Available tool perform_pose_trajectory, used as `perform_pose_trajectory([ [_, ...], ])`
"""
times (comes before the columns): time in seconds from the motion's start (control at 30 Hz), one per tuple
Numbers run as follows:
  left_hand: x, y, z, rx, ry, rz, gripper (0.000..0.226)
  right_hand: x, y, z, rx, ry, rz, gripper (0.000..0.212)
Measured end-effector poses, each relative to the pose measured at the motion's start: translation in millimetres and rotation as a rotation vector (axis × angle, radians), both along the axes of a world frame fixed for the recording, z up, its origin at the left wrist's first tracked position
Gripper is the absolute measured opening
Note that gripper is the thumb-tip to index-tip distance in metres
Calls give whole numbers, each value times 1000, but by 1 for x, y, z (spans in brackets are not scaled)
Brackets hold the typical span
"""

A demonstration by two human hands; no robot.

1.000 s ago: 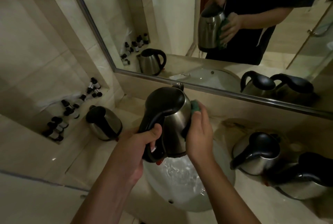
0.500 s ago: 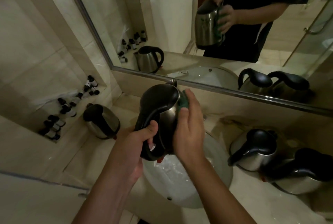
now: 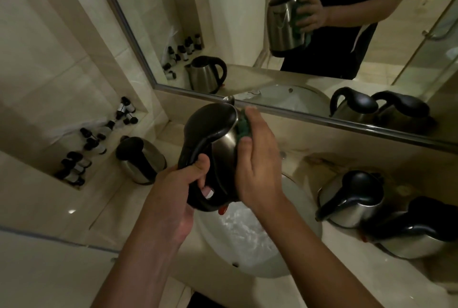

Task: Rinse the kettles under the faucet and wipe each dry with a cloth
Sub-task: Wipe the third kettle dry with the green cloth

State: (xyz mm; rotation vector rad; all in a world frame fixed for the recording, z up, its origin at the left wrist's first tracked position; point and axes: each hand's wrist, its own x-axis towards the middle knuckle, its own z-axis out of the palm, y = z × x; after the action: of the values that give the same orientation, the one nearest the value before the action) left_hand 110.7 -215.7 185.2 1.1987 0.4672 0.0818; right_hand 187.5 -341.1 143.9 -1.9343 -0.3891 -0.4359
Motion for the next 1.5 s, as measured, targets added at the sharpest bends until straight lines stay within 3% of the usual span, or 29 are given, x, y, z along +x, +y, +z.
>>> perform_pose_trajectory([
  [0.13,0,2,5,-18,-24,-10,40,-24,6,-35,-301,-392,54,51],
  [0.2,-1,1,6,-7,-31,-15,40,-28,0,-52,-363,-472,71,52],
  [0.27,-2,1,5,-26,-30,-2,36,-25,-2,-48,-281,-420,84,52],
  [0.4,-3,5,4,3,-11,-21,40,-20,16,1,76,-22,-72,54],
  [0.43,-3,6,4,9,-10,-26,41,-21,20,9,87,1,-99,54],
  [0.6,-3,3,11,-13,-51,-15,32,-30,5,-21,-261,-428,66,54],
  [0.67,-4,2,10,22,-39,-21,39,-27,-1,-23,-161,-294,63,56],
  [0.77,-5,4,6,19,15,-23,40,-21,9,-4,93,114,-28,52],
  [0.8,-5,4,5,6,26,-15,38,-20,12,2,84,113,-41,52],
  [0.93,-4,4,3,-13,15,18,29,-26,8,-29,-192,-293,88,53],
  [1.0,-6,6,2,22,27,20,36,-27,1,-49,-122,-187,110,53],
  [1.07,-7,11,-1,45,39,13,40,-26,-3,-44,97,129,97,51],
  [1.13,-7,13,1,53,37,0,41,-24,-2,-26,147,312,110,48],
  [1.27,-7,11,8,-47,-9,37,28,-31,6,-12,-108,-44,136,58],
  [1.33,-9,9,13,-12,-26,-14,31,-33,5,-27,-78,-141,124,57],
  [1.5,-16,9,24,16,-11,-33,31,0,-16,-11,238,261,157,56],
])
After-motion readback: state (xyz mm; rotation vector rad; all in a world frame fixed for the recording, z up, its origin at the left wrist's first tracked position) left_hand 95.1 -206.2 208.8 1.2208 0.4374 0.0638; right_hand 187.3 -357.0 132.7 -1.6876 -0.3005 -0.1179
